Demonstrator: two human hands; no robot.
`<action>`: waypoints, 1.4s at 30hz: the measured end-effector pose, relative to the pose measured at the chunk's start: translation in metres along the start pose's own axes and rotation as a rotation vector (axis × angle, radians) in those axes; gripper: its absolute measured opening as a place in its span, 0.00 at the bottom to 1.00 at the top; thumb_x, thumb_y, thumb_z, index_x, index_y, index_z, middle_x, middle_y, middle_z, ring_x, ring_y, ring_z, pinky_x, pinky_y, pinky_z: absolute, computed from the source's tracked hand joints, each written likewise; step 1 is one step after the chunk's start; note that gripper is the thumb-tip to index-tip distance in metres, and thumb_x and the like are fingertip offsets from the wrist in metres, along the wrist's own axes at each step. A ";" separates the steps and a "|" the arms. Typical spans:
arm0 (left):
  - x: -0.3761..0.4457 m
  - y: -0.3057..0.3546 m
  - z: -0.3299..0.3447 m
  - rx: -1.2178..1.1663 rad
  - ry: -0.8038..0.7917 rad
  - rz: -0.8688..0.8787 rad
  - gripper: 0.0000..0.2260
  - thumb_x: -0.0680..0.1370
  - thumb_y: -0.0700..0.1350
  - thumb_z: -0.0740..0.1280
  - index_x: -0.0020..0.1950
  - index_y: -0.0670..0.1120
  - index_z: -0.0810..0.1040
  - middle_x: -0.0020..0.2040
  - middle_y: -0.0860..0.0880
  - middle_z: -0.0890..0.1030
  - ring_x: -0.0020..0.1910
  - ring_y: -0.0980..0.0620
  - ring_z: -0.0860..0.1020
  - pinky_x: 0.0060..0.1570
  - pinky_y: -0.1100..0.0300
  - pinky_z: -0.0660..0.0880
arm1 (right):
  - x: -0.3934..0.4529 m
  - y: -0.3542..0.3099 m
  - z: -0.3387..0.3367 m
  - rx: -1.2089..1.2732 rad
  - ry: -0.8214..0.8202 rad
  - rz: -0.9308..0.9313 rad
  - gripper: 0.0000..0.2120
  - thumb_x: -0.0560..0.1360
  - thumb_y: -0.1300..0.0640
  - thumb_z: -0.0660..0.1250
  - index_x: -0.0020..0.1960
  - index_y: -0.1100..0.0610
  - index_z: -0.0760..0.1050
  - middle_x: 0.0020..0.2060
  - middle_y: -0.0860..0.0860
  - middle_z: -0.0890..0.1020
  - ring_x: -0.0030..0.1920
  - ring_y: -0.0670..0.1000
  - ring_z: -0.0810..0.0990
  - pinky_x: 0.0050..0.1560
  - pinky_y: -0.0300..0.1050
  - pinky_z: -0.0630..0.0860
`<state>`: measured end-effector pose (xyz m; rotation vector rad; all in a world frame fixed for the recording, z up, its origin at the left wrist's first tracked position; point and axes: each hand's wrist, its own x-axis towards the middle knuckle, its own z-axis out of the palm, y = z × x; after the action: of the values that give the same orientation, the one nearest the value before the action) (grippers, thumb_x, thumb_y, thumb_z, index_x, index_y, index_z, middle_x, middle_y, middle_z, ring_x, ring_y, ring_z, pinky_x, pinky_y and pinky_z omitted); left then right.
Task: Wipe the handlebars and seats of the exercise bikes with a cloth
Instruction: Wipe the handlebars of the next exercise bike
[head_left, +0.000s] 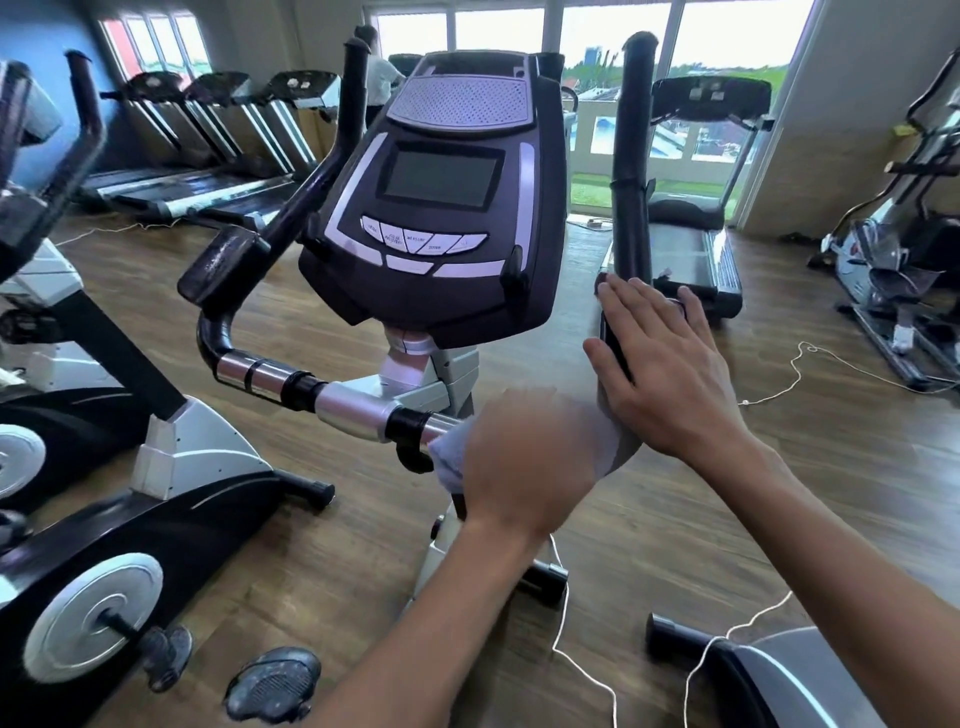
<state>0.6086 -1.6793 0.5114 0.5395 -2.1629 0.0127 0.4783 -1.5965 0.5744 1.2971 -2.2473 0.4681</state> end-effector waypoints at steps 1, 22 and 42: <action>0.005 0.000 0.001 -0.004 -0.015 -0.010 0.13 0.81 0.46 0.61 0.53 0.43 0.84 0.51 0.45 0.85 0.51 0.42 0.81 0.55 0.47 0.75 | 0.001 0.000 0.000 0.001 0.001 0.000 0.34 0.81 0.39 0.45 0.81 0.55 0.62 0.80 0.50 0.64 0.80 0.49 0.58 0.81 0.51 0.42; -0.028 0.016 -0.002 -0.049 0.084 -0.020 0.14 0.85 0.48 0.59 0.54 0.46 0.84 0.51 0.49 0.84 0.57 0.41 0.81 0.61 0.47 0.74 | 0.001 -0.002 0.001 0.026 0.044 0.018 0.31 0.82 0.41 0.46 0.78 0.56 0.68 0.77 0.50 0.69 0.78 0.50 0.63 0.80 0.53 0.47; -0.041 -0.005 0.007 -0.075 0.233 0.216 0.15 0.84 0.47 0.62 0.63 0.42 0.84 0.62 0.46 0.84 0.66 0.40 0.79 0.66 0.46 0.74 | -0.001 0.002 -0.001 0.038 0.005 0.023 0.34 0.82 0.39 0.43 0.79 0.55 0.65 0.79 0.49 0.66 0.80 0.49 0.60 0.81 0.53 0.45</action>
<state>0.6259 -1.6697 0.4749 0.2461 -1.9746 0.1071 0.4772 -1.5946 0.5748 1.2885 -2.2614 0.5237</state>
